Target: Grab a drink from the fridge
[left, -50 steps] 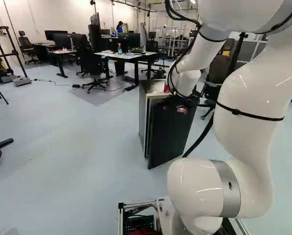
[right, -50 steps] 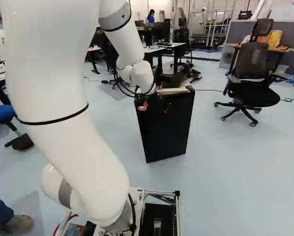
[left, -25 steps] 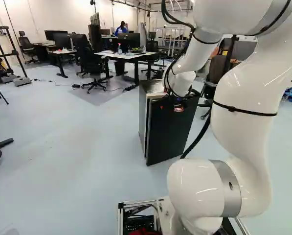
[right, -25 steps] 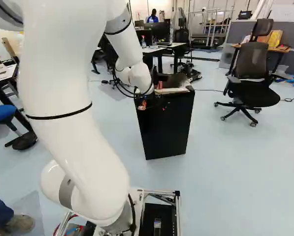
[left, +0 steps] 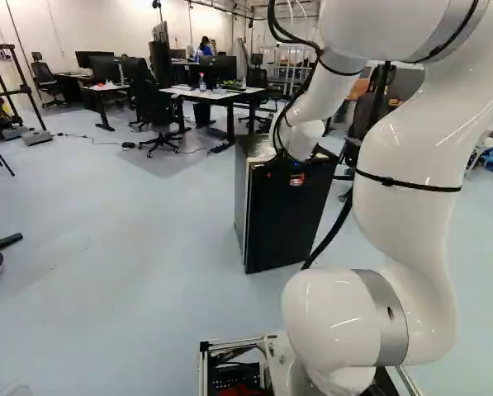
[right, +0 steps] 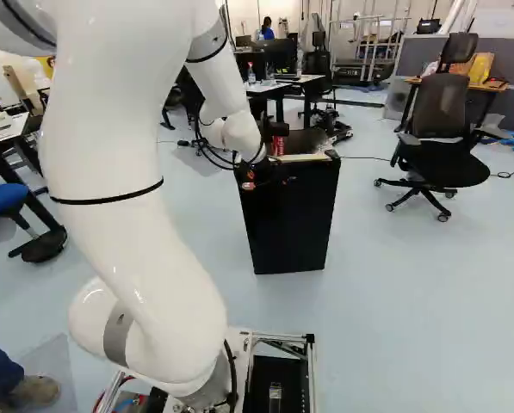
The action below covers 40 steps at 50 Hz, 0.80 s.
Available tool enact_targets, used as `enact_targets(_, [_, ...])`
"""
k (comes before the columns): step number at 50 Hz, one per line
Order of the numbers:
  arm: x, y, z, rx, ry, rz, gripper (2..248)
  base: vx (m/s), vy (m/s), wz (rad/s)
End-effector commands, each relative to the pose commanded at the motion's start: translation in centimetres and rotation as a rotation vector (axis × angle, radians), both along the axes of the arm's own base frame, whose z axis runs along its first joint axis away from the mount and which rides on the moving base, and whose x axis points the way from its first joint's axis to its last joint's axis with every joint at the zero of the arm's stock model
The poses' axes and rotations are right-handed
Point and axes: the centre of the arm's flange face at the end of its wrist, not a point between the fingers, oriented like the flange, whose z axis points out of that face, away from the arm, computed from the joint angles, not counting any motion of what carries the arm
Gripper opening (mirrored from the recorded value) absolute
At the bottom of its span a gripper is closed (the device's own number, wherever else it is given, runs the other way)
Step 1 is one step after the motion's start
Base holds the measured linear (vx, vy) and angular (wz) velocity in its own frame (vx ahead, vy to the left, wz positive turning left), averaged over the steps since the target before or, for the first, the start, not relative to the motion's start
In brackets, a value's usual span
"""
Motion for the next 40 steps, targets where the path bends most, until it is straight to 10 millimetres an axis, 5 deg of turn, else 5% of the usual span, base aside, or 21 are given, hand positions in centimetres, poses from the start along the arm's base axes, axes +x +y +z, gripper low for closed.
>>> enact_targets(40, [2.2,1.5,-0.1,-0.002,-0.013,0.035,247,0.0,0.0,0.0])
